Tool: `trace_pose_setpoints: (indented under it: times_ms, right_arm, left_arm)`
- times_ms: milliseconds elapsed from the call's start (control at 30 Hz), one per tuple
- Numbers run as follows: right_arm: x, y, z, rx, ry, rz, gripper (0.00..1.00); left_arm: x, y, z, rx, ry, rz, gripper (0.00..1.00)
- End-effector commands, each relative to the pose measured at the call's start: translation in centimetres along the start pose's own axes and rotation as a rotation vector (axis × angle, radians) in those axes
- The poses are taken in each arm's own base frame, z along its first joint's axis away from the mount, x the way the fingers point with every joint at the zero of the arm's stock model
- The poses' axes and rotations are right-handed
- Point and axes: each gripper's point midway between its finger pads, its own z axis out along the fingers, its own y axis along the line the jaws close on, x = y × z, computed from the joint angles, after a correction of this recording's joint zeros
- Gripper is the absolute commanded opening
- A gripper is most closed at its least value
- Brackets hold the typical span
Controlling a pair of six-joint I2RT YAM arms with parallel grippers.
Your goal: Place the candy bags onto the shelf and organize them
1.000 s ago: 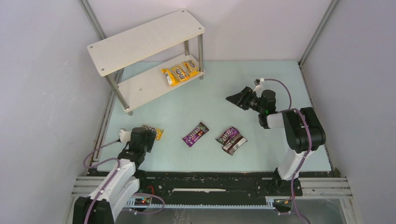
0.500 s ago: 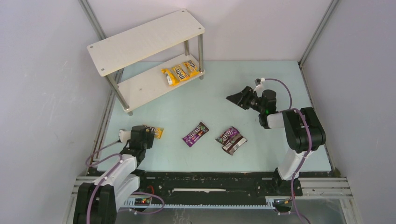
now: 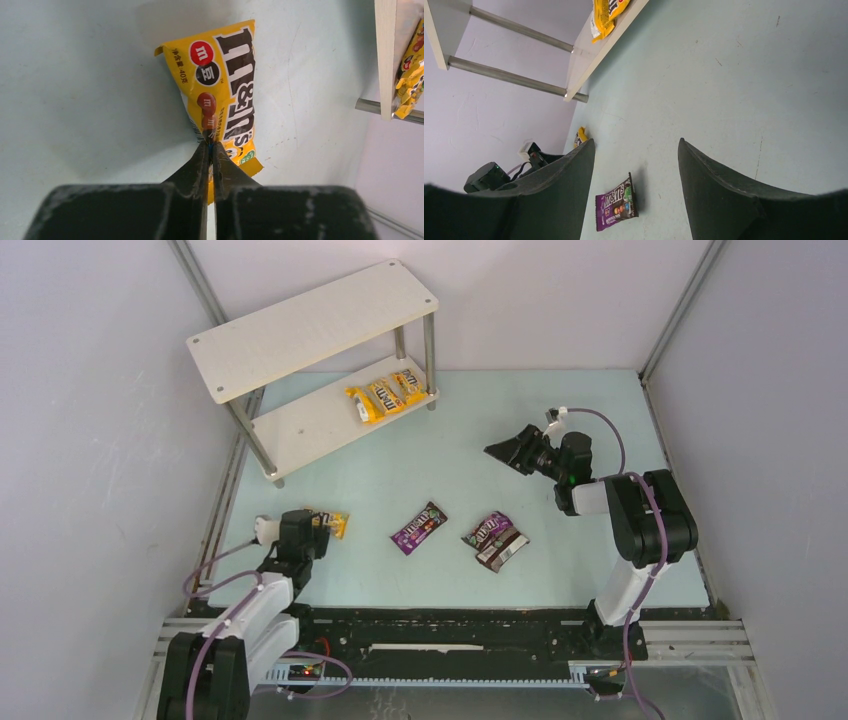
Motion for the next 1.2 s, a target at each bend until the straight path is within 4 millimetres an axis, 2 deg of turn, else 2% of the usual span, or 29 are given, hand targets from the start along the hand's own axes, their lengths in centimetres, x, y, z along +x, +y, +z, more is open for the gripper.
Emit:
trace_pose_setpoints:
  times_ms: [0,233,367,500,567,667,800,867,1033,1100,1167]
  right_arm:
    - [-1.9,1.8,0.2,-0.059,-0.043,-0.044,0.71]
    - [-1.9,1.7,0.2,-0.063,-0.045,-0.035,0.71]
    - [-1.9,1.7,0.2,-0.065,-0.043,-0.032,0.71]
    - [-1.9,1.7,0.2,-0.066,-0.042,-0.030,0.71]
    - [-1.9,1.7,0.2,-0.067,-0.040,-0.030,0.70]
    - [-2.0,1.8,0.1,-0.070,-0.043,-0.030,0.71]
    - [-2.3,1.8,-0.1,-0.078,-0.047,-0.027,0.70]
    - [-2.4,2.0,-0.2,-0.086,-0.045,-0.024,0.70]
    - [-2.3,2.5,-0.4,-0.107,-0.048,-0.024,0.70]
    - [-2.3,2.5,-0.5,-0.110,-0.051,-0.022,0.70]
    - [-2.3,2.5,-0.6,-0.113,-0.051,-0.021,0.70]
  left_arm:
    - [0.1,0.2,-0.2,0.014,0.010,0.076,0.02]
    - [0.3,-3.3,-1.7,0.146,0.016,0.201,0.00]
    - [1.1,-6.9,-3.8,0.262,-0.049,0.369,0.00]
    - [3.6,-12.1,-5.5,0.446,-0.047,0.593,0.00]
    - [5.8,-14.0,-5.6,0.518,0.033,0.696,0.00]
    - [7.2,-16.2,-5.7,0.545,0.102,0.826,0.00]
    - [6.1,-18.5,-7.1,0.630,0.046,0.892,0.00]
    - [5.2,-19.3,-7.2,0.663,0.022,0.911,0.00]
    - [2.9,-19.8,-4.5,0.625,0.009,0.876,0.00]
    - [2.0,-20.4,-3.4,0.630,-0.027,0.831,0.00]
    - [1.8,-21.8,-3.2,0.700,-0.047,0.795,0.00]
